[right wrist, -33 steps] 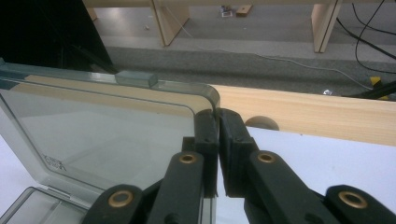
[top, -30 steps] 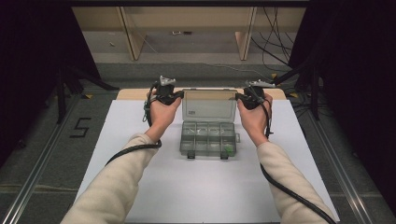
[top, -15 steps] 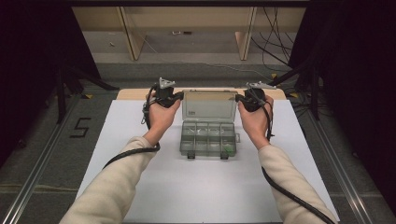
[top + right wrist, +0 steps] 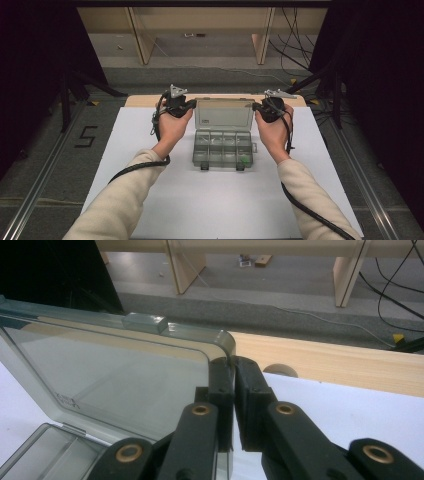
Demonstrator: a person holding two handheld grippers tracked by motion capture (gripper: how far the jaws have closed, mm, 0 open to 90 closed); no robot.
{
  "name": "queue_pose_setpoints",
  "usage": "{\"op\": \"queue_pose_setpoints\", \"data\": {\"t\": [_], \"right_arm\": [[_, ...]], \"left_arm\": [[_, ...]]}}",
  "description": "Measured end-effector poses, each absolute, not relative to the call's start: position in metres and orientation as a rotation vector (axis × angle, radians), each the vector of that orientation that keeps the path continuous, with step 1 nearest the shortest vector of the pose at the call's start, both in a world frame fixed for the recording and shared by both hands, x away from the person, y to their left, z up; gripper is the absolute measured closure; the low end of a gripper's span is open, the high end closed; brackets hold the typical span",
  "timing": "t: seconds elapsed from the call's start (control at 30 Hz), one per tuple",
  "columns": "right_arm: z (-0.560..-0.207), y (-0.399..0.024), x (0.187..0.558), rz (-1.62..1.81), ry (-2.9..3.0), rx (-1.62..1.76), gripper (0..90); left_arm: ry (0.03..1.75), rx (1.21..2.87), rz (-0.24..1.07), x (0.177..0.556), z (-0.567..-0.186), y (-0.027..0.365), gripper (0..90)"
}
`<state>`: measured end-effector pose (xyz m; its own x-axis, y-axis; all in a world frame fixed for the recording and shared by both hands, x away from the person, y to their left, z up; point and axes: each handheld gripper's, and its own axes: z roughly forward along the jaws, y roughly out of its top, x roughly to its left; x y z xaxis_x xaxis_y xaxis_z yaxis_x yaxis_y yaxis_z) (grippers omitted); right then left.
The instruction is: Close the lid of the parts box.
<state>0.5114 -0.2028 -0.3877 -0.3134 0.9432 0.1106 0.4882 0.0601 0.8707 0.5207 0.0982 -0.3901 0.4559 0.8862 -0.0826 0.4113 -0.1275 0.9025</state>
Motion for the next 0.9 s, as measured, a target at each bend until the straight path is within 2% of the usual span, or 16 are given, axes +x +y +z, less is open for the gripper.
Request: {"op": "queue_pose_setpoints", "data": {"t": [0.9], "right_arm": [[-0.388, -0.203, 0.495, 1.194, 1.849, 1.396, 86.8]], "left_arm": [[1.083, 1.735, 0.638, 0.506, -0.392, 0.099, 86.1]]}}
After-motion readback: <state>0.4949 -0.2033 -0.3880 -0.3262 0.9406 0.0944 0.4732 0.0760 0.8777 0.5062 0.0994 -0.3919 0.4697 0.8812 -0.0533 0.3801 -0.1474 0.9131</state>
